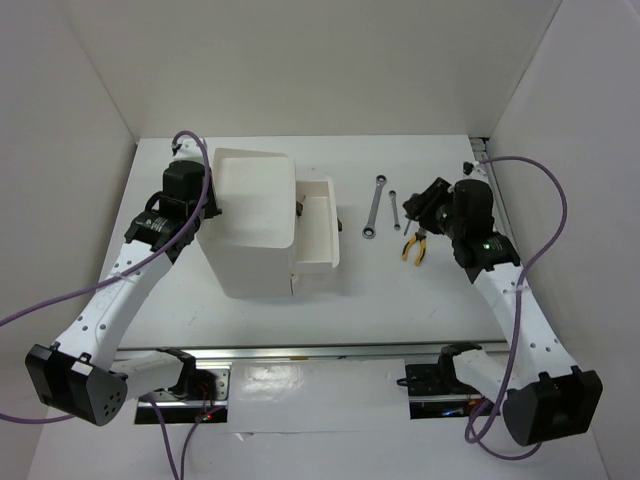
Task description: Sort the tools into containers
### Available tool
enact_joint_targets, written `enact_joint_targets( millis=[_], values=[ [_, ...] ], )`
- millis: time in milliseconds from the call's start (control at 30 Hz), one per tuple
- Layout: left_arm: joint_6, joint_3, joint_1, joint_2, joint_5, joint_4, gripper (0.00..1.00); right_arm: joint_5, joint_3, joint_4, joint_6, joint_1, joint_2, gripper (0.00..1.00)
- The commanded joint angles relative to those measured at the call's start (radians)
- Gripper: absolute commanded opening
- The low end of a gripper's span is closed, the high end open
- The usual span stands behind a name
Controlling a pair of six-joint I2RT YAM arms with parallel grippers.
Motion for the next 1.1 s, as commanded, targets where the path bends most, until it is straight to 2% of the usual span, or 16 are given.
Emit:
enact_joint_targets(
  millis=[0, 67, 100, 200, 300, 433, 600, 767, 833, 867, 933, 1000, 1067],
  values=[
    [-0.077, -0.024, -0.013, 0.008, 0.076, -0.097, 0.20, -0.300, -0.041, 0.254, 0.138, 0.065, 0.049, 0.05],
    [-0.077, -0.024, -0.013, 0.008, 0.076, -0.097, 0.20, -0.348, -0.056, 0.427, 0.209, 0.155, 0.125, 0.05],
    [-0.077, -0.024, -0.013, 0.008, 0.076, -0.097, 0.20, -0.335, -0.038, 0.459, 0.209, 0.192, 0.156, 0.05],
    [-0.077, -0.024, -0.013, 0.008, 0.076, -0.097, 0.20, -0.235, 0.066, 0.459, 0.177, 0.326, 0.277, 0.05],
    [-0.077, -0.024, -0.013, 0.008, 0.076, -0.097, 0.20, -0.169, 0.164, 0.441, 0.155, 0.409, 0.376, 0.05],
    [-0.077, -0.024, -0.013, 0.017, 0.076, -0.097, 0.20, -0.135, 0.256, 0.412, 0.146, 0.446, 0.471, 0.05],
    [-0.077, -0.024, -0.013, 0.017, 0.076, -0.097, 0.20, -0.109, 0.280, 0.382, 0.137, 0.457, 0.531, 0.07],
    [-0.077, -0.024, -0.013, 0.017, 0.076, -0.097, 0.20, -0.097, 0.300, 0.364, 0.128, 0.466, 0.563, 0.74],
    [-0.077, -0.024, -0.013, 0.017, 0.076, -0.097, 0.20, -0.086, 0.329, 0.343, 0.106, 0.475, 0.582, 0.83],
    [-0.077, -0.024, -0.013, 0.017, 0.076, -0.097, 0.20, -0.086, 0.338, 0.342, 0.106, 0.475, 0.582, 0.91],
    [-0.077, -0.024, -0.013, 0.017, 0.076, -0.097, 0.20, -0.063, 0.361, 0.301, 0.092, 0.475, 0.571, 0.93],
    [-0.077, -0.024, -0.013, 0.017, 0.076, -0.097, 0.20, 0.031, 0.384, 0.236, 0.037, 0.475, 0.537, 0.94],
    [-0.077, -0.024, -0.013, 0.017, 0.076, -0.097, 0.20, 0.214, 0.384, 0.195, -0.029, 0.475, 0.467, 0.86]
  ],
)
